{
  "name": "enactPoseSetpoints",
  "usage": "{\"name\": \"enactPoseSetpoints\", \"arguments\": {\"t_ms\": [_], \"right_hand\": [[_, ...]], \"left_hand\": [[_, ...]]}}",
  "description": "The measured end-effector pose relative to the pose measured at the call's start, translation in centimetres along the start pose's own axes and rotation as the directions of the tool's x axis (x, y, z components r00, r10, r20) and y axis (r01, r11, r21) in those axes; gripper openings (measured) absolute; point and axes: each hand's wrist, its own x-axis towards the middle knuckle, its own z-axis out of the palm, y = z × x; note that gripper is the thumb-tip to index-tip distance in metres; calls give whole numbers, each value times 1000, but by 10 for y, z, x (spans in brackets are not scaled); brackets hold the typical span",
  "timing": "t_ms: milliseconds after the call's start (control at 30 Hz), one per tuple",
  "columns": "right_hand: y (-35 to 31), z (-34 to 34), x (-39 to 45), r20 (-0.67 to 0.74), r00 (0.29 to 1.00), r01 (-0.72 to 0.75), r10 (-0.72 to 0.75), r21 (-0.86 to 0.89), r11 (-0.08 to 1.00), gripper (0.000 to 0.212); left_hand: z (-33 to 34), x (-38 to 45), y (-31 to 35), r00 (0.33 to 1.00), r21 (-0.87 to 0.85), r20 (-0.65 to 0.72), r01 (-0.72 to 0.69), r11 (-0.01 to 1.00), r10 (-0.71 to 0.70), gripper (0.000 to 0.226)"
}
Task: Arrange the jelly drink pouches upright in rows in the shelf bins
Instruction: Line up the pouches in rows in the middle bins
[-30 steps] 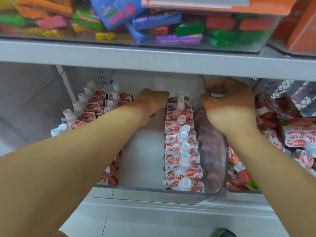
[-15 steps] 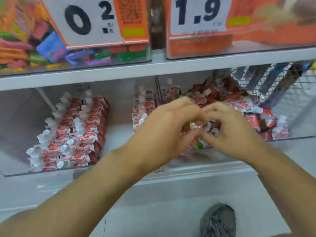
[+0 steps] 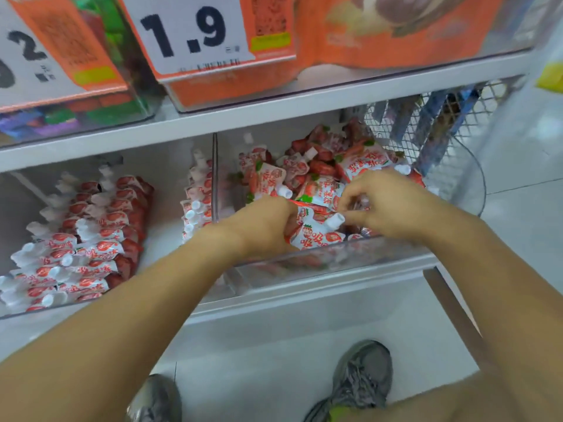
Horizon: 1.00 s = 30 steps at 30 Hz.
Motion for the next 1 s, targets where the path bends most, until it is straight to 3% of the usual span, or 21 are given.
{"name": "enactPoseSetpoints", "arguments": {"t_ms": [133, 200, 267, 367, 467, 533, 600, 667, 767, 833, 933, 1000], "right_hand": [[0, -6, -19, 38, 999, 23, -31, 208, 978, 17], [-1, -4, -25, 108, 993, 22, -42, 175, 984, 39], [-6, 1, -22, 121, 992, 9, -28, 154, 988, 38], [-12, 5, -13, 42, 999, 8, -22, 297, 955, 12], [-11, 3, -9, -61, 998, 8, 18, 400, 916, 19], [-11, 1, -8, -106, 993, 7, 46, 452, 892, 38], [-11, 1, -5, -125, 991, 9, 41, 378, 926, 57], [-12, 0, -3, -101, 992, -38, 81, 370, 928, 67], [-23, -1, 2, -23, 996, -74, 89, 361, 930, 59], [-33, 3, 8, 39, 998, -63, 53, 320, 945, 56], [-43, 12, 25, 87, 996, -39, 16, 262, 964, 65], [-44, 20, 36, 110, 994, -1, -10, 97, 995, 78]], "left_hand": [[3, -3, -2, 999, -90, -29, 14, 996, -17, 14], [5, -4, -1, 998, -93, -58, 19, 996, -24, 17], [9, -4, 0, 996, -95, -85, 11, 995, -19, 20], [13, -7, 0, 990, -135, -144, -7, 991, -12, 25], [12, -13, 3, 957, -274, -282, -11, 962, -70, 25], [6, -17, 9, 936, -457, -319, -15, 889, -149, 23], [0, -23, 14, 917, -521, -348, -14, 854, -197, 21], [-8, -32, 18, 898, -470, -388, 2, 883, -208, 19], [-19, -54, 17, 876, -219, -455, 61, 974, -158, 21], [-27, -67, 12, 867, -140, -473, 100, 985, -156, 21], [-33, -77, 1, 826, -169, -526, 130, 977, -201, 21], [-33, -77, -4, 808, -213, -553, 97, 972, -202, 25]]}}
